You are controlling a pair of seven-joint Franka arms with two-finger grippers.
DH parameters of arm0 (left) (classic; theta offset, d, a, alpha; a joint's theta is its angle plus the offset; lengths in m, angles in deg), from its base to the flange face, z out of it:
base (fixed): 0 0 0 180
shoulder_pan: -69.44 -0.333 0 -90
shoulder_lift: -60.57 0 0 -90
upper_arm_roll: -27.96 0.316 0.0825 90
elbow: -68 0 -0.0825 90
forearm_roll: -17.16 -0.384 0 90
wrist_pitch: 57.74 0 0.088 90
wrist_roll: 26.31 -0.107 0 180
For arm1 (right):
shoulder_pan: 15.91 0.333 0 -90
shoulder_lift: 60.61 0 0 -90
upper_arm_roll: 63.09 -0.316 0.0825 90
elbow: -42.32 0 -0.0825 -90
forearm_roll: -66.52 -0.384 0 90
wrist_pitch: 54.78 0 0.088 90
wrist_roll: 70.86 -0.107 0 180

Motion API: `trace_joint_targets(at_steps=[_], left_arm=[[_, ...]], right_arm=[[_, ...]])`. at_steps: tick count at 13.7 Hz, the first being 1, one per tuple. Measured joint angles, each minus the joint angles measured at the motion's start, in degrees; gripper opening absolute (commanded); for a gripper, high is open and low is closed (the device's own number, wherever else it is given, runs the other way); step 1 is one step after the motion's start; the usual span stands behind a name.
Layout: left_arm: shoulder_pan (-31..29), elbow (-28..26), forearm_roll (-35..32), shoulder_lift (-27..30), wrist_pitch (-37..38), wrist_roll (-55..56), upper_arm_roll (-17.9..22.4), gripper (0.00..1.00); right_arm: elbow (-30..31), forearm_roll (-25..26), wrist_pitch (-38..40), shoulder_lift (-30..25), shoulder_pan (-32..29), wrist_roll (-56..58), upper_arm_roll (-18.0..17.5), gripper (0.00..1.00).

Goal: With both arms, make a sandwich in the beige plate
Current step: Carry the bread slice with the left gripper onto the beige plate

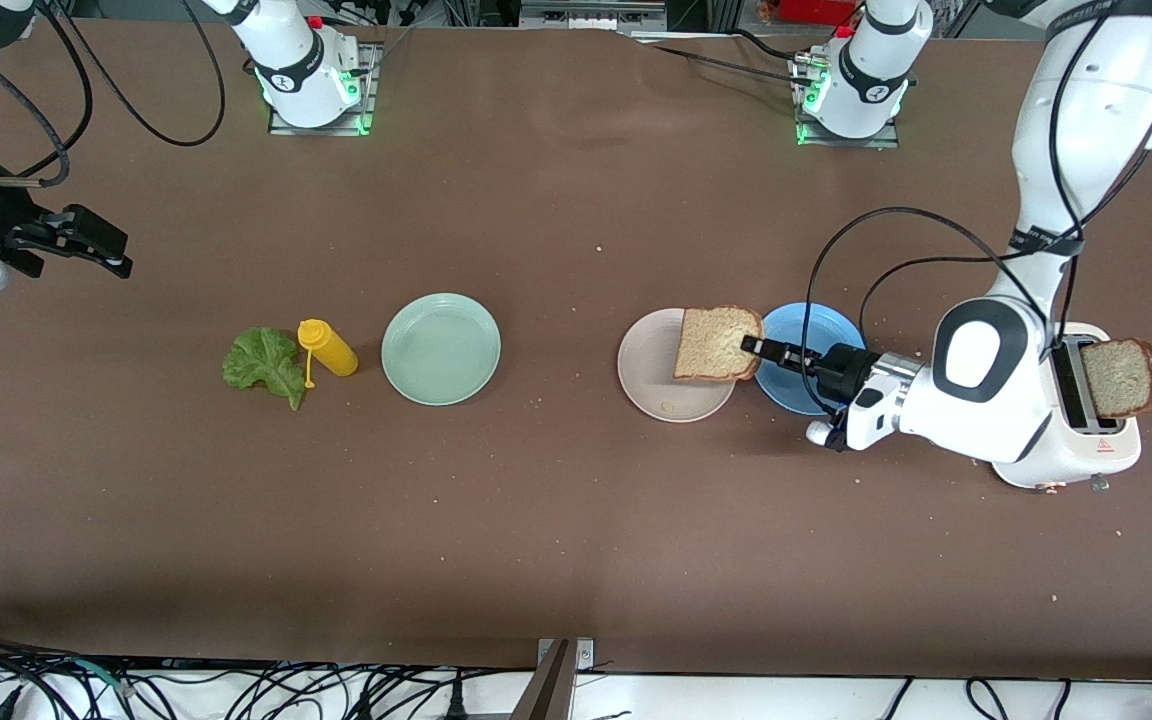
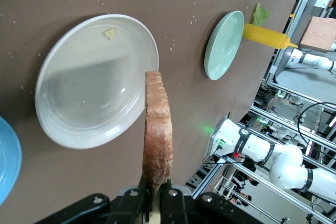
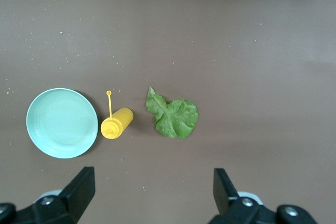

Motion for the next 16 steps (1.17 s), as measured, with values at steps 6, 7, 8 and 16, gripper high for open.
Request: trace_joint_targets(at_steps=[6,7,8,16], left_arm=[[0.9,-0.9,1.4,-5.2,-5.8,-9.6,-0.2,0.0],[1.2,-1.0,2.2,-5.5,-6.0,-9.7,-0.2,0.03],[1.7,-1.1,3.0,-5.8,-6.3,-9.8,-0.2,0.05],[3.1,-1.6,4.7,-6.3,-7.9,-10.0,-0.1,1.0]], right_arm=[[0.0,0.0,0.0,0.1,-0.2,0.0,0.1,1.0],[0.0,0.0,0.0,0.2,-0.2,0.0,0.1,1.0],[0.0,0.0,0.0,0.3,-0.2,0.0,0.1,1.0],[0.0,0.0,-0.1,0.6,-0.8,0.1,0.1,1.0]])
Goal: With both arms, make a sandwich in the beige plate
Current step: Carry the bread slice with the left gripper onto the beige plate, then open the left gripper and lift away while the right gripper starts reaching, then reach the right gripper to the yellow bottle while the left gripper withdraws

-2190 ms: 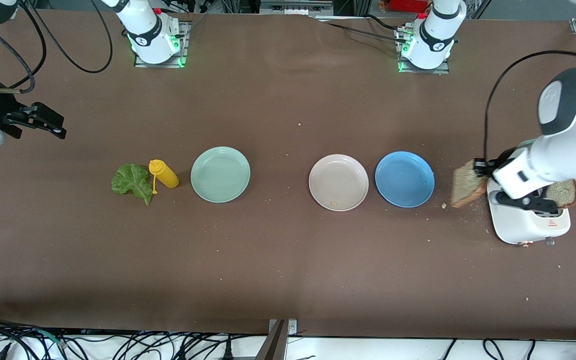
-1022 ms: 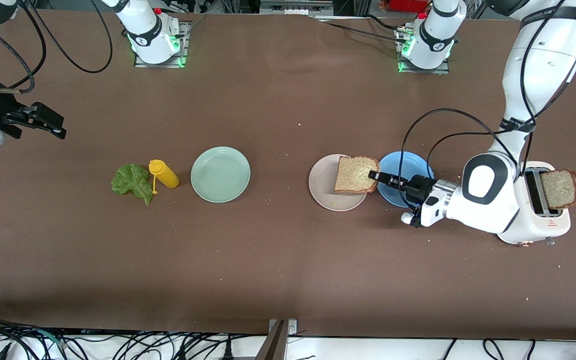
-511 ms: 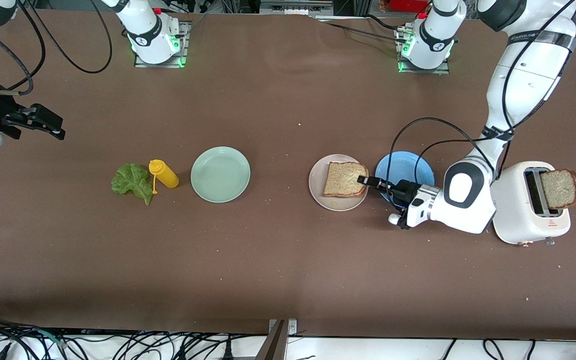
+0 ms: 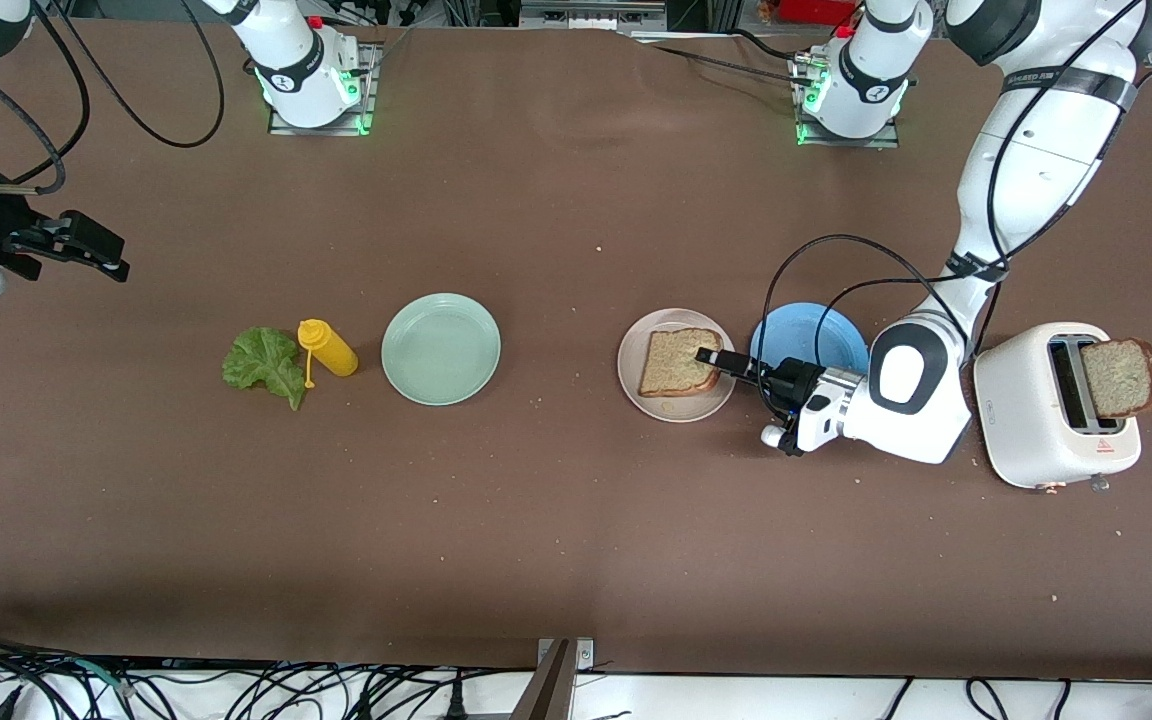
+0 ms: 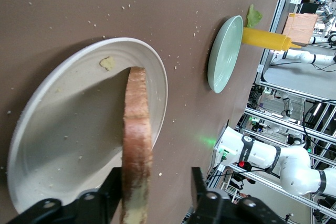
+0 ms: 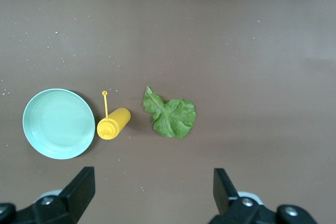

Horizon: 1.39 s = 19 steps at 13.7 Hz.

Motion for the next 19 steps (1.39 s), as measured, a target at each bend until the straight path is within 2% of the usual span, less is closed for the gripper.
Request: trace_joint_targets(at_steps=[2,10,13,17,19], left_arm=[[-0.1,0.1,-0.6,0.1,-0.2,-0.2,0.1,1.0],[-0.6,1.1,-18.0,7.0,-0.3,0.4,0.2,1.0],[-1.0,1.4,-26.6,10.8,-0.3,1.6,0.7,1.0],[-2.6,4.3,-33.3,15.7,0.1,2.0,5.1,1.0],[-3.6,7.0,-38.5,17.5,3.7,1.9,6.4,1.0]], right_arm=[[0.0,0.0,0.0,0.2,-0.1,0.0,0.0,1.0],[0.0,0.0,0.1,2.2,-0.1,1.1,-0.1,1.0],[0.0,0.0,0.2,2.6,-0.1,9.9,-0.1,1.0],[0.0,-0.2,0.2,3.5,-0.2,22.7,0.0,1.0],[0.0,-0.2,0.2,3.6,-0.2,29.9,0.2,1.0]])
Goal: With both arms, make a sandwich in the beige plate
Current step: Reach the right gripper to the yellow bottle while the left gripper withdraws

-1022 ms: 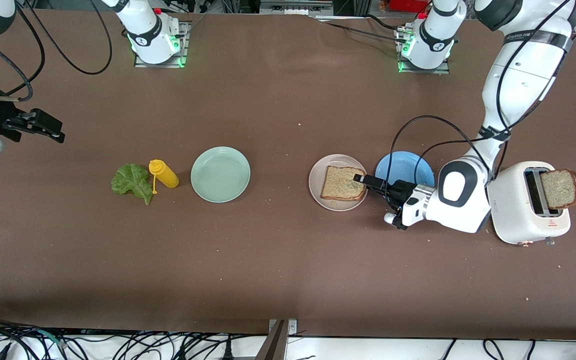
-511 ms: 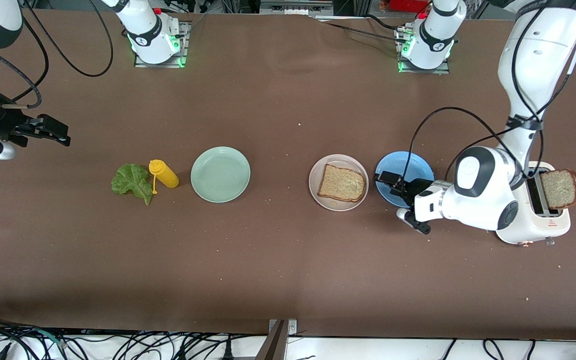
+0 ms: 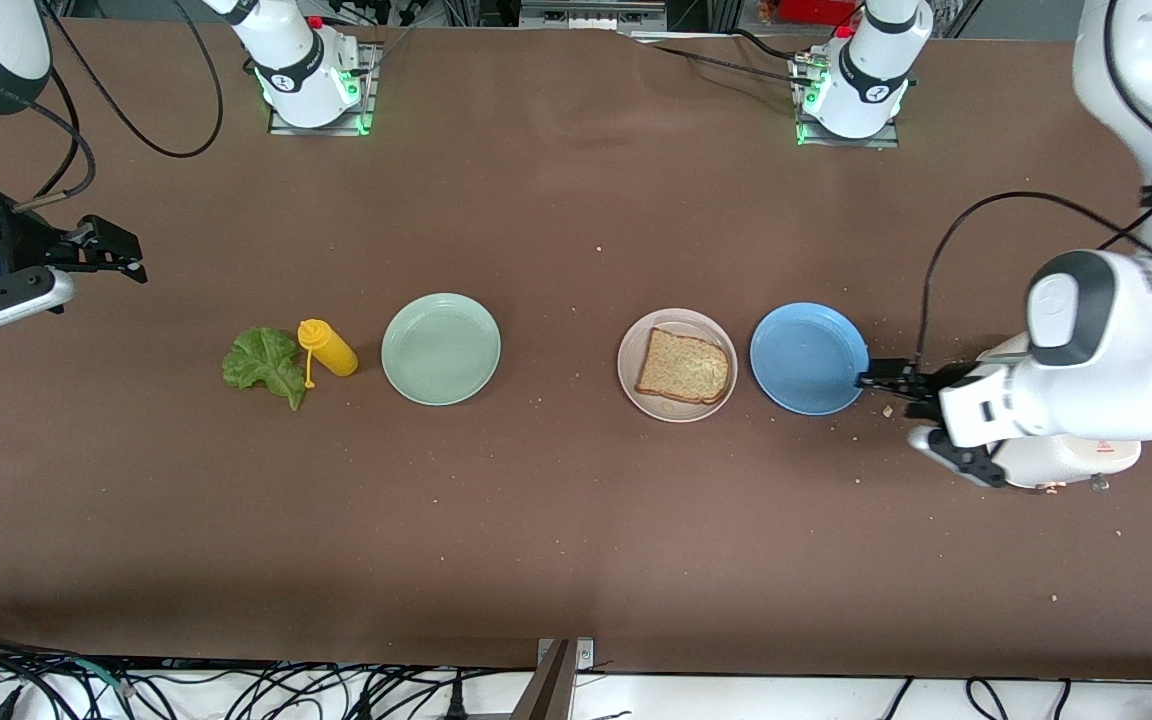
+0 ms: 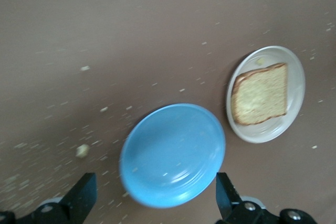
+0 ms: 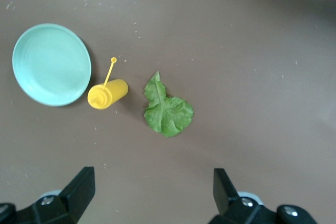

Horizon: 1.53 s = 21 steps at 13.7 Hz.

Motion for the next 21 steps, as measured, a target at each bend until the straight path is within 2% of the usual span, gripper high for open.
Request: trace_joint_targets(at_steps=[4,7,11,15,19,21], left_arm=[[0.4,7.4,-10.2,3.7,7.7,3.1,0.1,1.0],[0.8,8.6,-15.7,8.9,9.1,4.9,-0.1,1.0],[0.7,8.6,-15.2,11.8,10.0,7.2,0.0,1.0],[1.8,7.1,-13.4,13.1,11.6,11.8,0.5,1.0],[10.2,3.7,-11.5,16.5,11.8,12.1,11.3,1.0],[11.3,2.6,-8.5,17.5,11.8,12.7,12.6,1.0]], right_arm=[[0.0,-0.5,0.0,0.7,-0.6,11.2,0.1,1.0],[0.0,-6.8,1.4,2.0,-1.6,14.3,0.3,1.0],[0.0,-13.3,3.1,2.5,-2.2,19.8,0.3,1.0],[0.1,-18.7,3.2,5.8,-4.6,30.5,0.5,1.0],[0.1,-24.9,3.2,10.6,-8.1,42.5,0.7,1.0],[0.2,-28.5,3.3,13.2,-9.2,48.7,0.7,1.0]])
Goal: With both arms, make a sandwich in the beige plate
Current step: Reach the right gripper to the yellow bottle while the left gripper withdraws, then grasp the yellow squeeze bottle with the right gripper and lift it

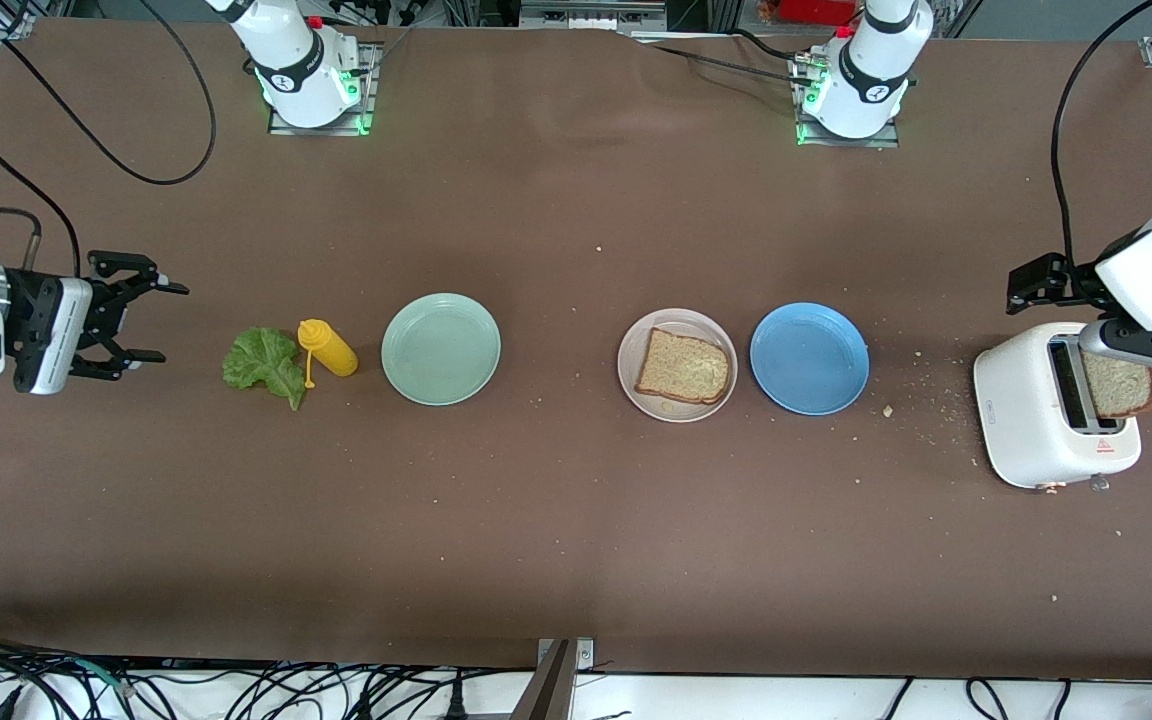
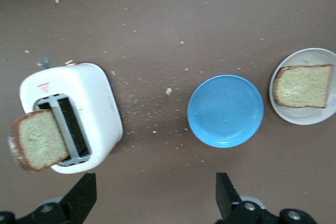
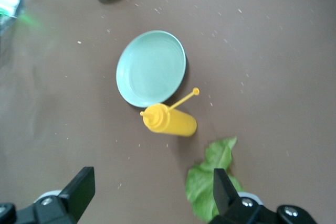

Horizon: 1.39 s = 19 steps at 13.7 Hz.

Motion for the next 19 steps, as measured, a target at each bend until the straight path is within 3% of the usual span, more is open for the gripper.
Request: trace_joint_targets(at_steps=[4,11,19], left_arm=[[-1.0,-2.2,4.5,2.1,-0.6,3.5,1.1,1.0],[-2.0,-5.0,4.6,5.1,-0.8,4.1,1.3,1.0],[-2.0,-5.2,4.6,5.0,-0.7,4.1,1.1,1.0]], right_arm=[[1.3,-6.2,0.0,3.7,-0.1,10.5,0.0,1.0],[3.6,-14.1,-1.4,11.7,-1.2,35.3,1.8,1.0],[12.5,-25.6,-4.8,14.2,-1.3,53.6,4.1,1.0]])
